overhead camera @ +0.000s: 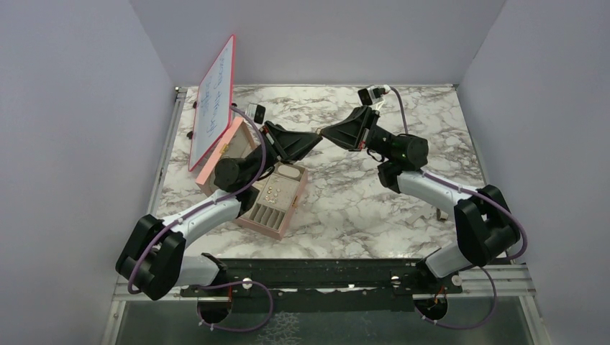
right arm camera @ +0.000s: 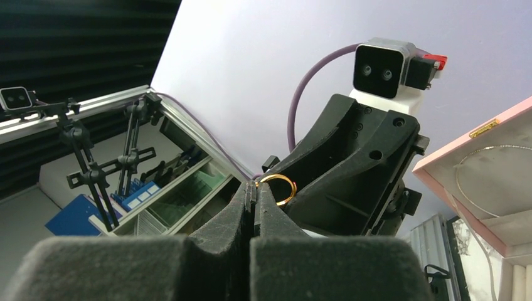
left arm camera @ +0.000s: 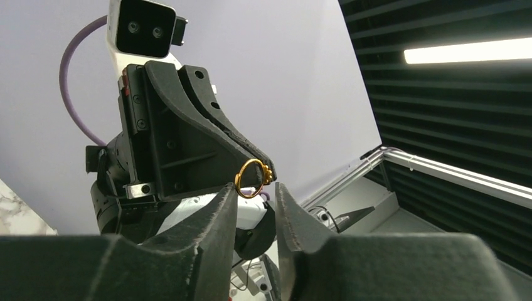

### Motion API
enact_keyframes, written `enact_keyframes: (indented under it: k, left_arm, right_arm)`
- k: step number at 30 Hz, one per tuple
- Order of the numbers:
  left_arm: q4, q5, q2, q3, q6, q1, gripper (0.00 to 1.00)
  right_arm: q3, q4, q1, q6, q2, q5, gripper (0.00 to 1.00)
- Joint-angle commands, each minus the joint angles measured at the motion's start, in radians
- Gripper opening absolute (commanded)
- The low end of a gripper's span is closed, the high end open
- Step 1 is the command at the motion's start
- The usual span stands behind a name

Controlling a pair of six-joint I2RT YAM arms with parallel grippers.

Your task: Organize the mixed jewelry

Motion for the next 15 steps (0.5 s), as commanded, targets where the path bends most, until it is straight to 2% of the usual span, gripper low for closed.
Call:
enact_keyframes:
  k: [1,9,11,15]
  left_arm:
    - [0.070,0.012,-0.003,0.024,-0.004,-0.003,0.25]
    - [0.051,-0.011,-0.013,0.013,0.022,-0.003,0.00]
    - [0.032,-0.022,-0.027,0.005,0.048,-0.003,0.00]
    - [-0.081,-0.035,-0.083,-0.003,0.146,0.000,0.00]
  right_arm:
    - [0.015,0.057,0.009,0.004,0.009,-0.028,0.01]
    - [-0.013,0.059,0.009,0.002,0.000,-0.030,0.01]
    - [-0.020,0.055,0.009,-0.008,-0.005,-0.028,0.02]
    - [-0.050,0.008,0.006,-0.055,-0.036,-0.025,0.41]
